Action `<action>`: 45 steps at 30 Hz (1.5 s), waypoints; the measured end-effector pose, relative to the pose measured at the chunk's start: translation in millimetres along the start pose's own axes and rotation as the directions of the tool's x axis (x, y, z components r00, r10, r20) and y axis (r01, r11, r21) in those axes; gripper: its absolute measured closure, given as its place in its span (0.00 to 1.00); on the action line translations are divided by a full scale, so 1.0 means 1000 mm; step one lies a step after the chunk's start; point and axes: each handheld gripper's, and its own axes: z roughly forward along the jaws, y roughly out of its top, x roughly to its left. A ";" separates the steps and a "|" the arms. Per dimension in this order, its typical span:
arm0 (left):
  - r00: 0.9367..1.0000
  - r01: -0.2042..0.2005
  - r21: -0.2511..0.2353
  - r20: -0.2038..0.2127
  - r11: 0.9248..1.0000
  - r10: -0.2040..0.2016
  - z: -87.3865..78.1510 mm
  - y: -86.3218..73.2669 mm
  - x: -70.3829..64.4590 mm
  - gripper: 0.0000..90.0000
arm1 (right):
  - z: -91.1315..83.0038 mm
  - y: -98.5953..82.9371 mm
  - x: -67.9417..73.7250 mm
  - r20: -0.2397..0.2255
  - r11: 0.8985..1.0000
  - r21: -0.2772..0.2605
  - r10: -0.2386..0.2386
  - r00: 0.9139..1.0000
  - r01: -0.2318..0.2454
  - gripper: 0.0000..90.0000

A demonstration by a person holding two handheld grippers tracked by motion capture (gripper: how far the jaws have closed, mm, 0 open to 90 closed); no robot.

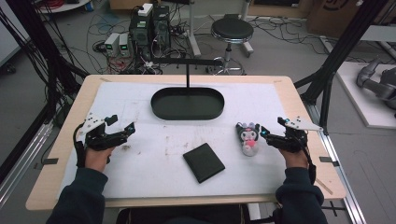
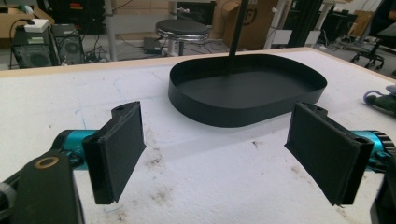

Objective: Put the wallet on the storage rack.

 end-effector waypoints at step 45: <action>1.000 -0.006 0.068 -0.013 0.998 0.007 0.008 -0.007 -0.001 0.23 | 0.034 0.029 0.105 -0.382 0.992 0.058 -0.083 0.921 0.114 0.26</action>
